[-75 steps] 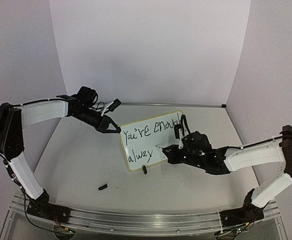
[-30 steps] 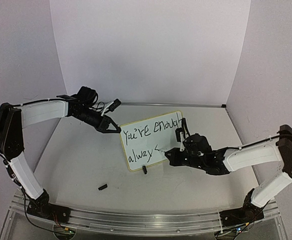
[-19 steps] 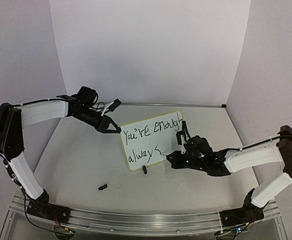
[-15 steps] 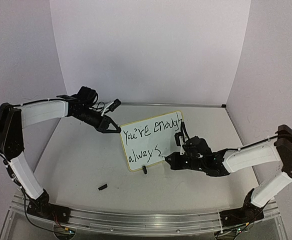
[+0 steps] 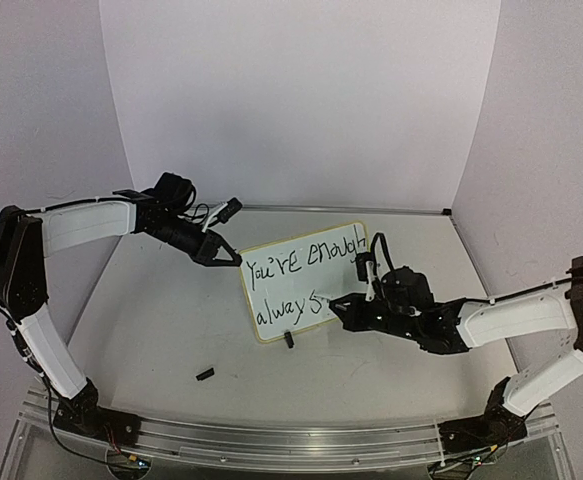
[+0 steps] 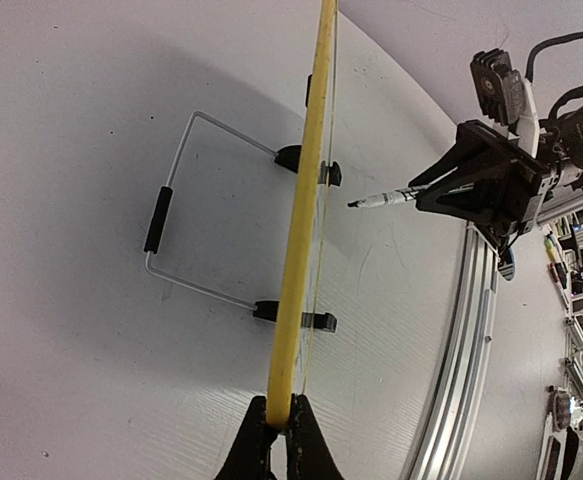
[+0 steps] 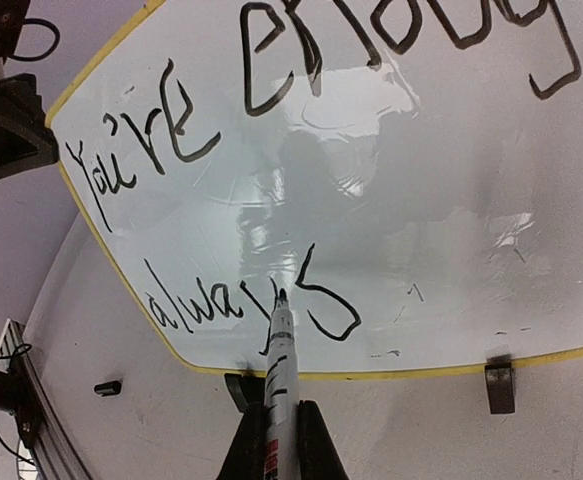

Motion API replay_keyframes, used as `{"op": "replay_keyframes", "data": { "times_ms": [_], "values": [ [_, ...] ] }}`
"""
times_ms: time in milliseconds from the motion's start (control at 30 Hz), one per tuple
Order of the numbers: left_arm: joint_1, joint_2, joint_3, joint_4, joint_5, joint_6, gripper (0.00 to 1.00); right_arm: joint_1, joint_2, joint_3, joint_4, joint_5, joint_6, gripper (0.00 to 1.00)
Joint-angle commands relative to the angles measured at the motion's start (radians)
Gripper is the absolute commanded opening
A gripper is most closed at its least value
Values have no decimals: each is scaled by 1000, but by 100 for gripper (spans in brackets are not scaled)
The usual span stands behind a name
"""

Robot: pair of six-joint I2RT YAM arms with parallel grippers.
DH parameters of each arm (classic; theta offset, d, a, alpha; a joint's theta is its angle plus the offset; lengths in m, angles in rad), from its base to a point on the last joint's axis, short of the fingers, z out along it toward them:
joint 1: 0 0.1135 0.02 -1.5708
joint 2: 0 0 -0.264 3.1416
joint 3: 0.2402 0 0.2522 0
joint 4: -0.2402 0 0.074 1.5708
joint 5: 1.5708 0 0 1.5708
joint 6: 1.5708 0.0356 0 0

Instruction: Write a sentence on the whiteboard

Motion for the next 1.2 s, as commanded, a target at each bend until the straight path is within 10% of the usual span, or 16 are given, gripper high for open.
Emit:
{"op": "replay_keyframes", "data": {
  "times_ms": [0,1167],
  "values": [
    [-19,-11,14,-45,-71,65,0,-3,-44,-19,-20,101,17,0],
    [-24,-6,16,-48,-76,67,0,-4,48,10,-60,143,35,0]
  ]
}}
